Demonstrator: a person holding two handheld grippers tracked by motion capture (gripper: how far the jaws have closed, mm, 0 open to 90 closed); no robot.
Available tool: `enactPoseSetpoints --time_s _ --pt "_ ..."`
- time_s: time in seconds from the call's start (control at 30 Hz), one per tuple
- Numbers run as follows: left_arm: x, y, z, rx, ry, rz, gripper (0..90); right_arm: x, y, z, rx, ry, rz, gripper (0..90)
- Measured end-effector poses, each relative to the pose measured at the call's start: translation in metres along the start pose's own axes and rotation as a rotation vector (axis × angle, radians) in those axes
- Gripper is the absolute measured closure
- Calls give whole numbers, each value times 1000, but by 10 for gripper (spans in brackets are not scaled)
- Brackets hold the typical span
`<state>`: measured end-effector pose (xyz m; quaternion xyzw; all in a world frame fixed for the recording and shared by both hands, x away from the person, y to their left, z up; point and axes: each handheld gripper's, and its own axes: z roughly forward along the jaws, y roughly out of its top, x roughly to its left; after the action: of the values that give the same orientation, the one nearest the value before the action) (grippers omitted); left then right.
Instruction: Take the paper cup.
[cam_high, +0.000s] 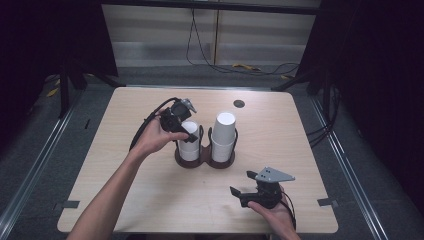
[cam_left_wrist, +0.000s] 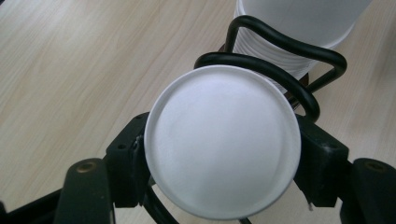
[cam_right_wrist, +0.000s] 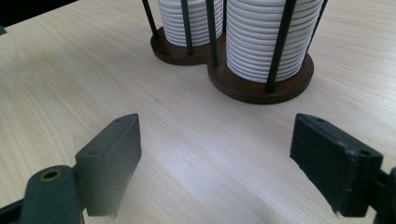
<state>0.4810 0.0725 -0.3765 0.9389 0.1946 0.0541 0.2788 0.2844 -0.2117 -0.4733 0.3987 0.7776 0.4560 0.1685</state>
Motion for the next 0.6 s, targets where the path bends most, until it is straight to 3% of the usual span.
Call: enactPoseSetpoints --time_s 0.37,0.43,0.6 --pt "-3 3 -3 6 6 8 318 0 0 1 1 -2 1 162" --pt "-3 3 -4 -7 4 -7 320 0 0 0 -1 -3 3 162" --pt "-2 2 -6 -7 2 10 324 -1 0 0 -1 -3 3 162"
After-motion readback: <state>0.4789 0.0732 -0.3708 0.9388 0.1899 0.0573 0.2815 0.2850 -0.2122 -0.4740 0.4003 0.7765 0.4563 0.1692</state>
